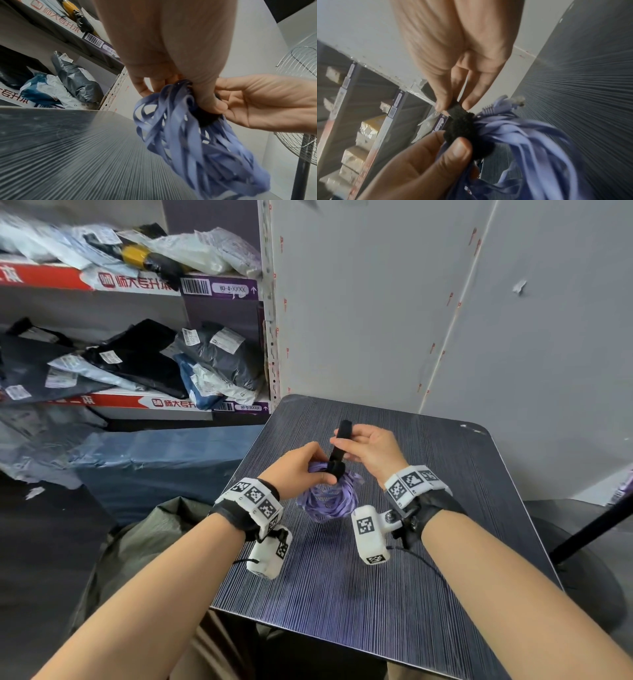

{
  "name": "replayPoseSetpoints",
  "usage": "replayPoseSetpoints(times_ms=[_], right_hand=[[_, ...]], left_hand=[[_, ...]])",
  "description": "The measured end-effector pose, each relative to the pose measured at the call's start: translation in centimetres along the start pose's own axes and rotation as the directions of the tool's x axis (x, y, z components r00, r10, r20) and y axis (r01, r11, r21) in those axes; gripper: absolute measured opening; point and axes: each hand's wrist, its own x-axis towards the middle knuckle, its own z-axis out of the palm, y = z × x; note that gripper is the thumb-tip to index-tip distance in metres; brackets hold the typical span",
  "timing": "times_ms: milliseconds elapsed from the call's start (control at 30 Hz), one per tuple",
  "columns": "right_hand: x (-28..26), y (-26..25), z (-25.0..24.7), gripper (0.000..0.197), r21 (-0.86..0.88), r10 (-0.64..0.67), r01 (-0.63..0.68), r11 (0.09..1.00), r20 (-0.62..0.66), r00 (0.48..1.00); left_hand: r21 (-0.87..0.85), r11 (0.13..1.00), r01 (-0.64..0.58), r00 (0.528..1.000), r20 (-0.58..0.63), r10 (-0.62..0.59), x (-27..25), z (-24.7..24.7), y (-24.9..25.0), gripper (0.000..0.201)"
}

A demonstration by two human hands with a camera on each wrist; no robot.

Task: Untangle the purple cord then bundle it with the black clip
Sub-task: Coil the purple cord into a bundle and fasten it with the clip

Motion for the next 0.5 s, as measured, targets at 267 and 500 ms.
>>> replayPoseSetpoints(times_ms=[267,500], right_hand=[[0.2,0.7,0.6,0.012,-0.411,-0.270,0.214,0.886,-0.084,0.959],[-0.7,0.5,0.8,0.014,-0.521,-0.371,0.390,0.759,0.146,0.917]], left_hand=[[-0.152,0.982,0.112,0.989,-0.079,-0.125,0.6,-0.1,-0.4,0.023],[-0.274,0.946,0.172,0.972,-0.111,-0.209,1.2,-1.1,-0.3,0.021]])
